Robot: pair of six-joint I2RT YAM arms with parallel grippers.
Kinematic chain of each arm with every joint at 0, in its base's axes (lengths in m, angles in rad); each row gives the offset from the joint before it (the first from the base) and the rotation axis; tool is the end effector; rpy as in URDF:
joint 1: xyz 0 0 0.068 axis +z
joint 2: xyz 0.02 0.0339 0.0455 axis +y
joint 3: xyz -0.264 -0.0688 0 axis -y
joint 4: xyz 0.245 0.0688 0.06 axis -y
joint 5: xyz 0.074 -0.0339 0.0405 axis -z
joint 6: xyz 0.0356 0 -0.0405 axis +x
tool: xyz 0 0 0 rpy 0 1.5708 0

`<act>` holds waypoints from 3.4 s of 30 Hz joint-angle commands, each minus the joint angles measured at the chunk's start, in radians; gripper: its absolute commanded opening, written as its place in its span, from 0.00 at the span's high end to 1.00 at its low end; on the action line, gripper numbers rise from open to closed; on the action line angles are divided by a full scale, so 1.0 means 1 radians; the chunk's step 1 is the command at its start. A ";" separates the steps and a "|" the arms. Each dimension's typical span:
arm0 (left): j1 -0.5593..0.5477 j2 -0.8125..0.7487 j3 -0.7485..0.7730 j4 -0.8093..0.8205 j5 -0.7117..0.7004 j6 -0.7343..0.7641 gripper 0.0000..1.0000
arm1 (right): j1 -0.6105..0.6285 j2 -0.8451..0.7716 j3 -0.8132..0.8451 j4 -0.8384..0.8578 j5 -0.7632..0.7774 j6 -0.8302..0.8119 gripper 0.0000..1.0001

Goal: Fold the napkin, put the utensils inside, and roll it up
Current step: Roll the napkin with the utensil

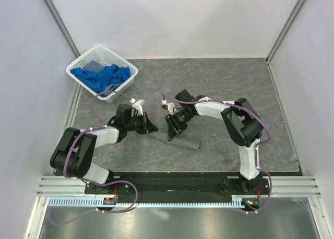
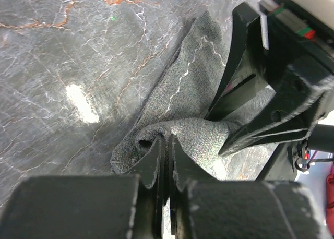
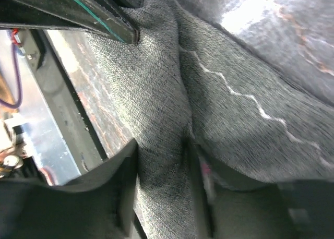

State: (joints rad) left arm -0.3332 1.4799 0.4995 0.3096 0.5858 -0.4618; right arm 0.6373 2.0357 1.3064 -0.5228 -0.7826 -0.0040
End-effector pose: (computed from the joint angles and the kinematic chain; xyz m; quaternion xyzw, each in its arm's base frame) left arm 0.2425 -0.1048 0.1418 0.0699 0.8684 -0.4009 0.2833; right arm 0.3002 0.2535 0.1367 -0.3451 0.8471 0.4035 0.0221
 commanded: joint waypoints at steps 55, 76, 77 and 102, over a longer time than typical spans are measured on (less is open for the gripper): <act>-0.001 -0.214 0.079 -0.233 -0.164 0.061 0.35 | 0.133 -0.092 -0.064 0.035 0.209 -0.117 0.64; -0.007 -0.113 -0.070 0.003 -0.044 -0.009 0.47 | -0.007 0.092 0.073 -0.057 -0.106 -0.044 0.66; -0.007 -0.107 -0.072 0.012 -0.044 -0.011 0.51 | -0.007 0.092 0.076 -0.057 -0.106 -0.045 0.66; -0.007 0.051 0.143 -0.290 -0.035 -0.089 0.98 | 0.258 -0.370 -0.205 0.214 0.675 -0.165 0.22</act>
State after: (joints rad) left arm -0.3382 1.5024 0.5961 0.0937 0.5354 -0.4992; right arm 0.7982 1.7000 1.1725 -0.4210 -0.3744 -0.0978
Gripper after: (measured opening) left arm 0.043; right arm 0.772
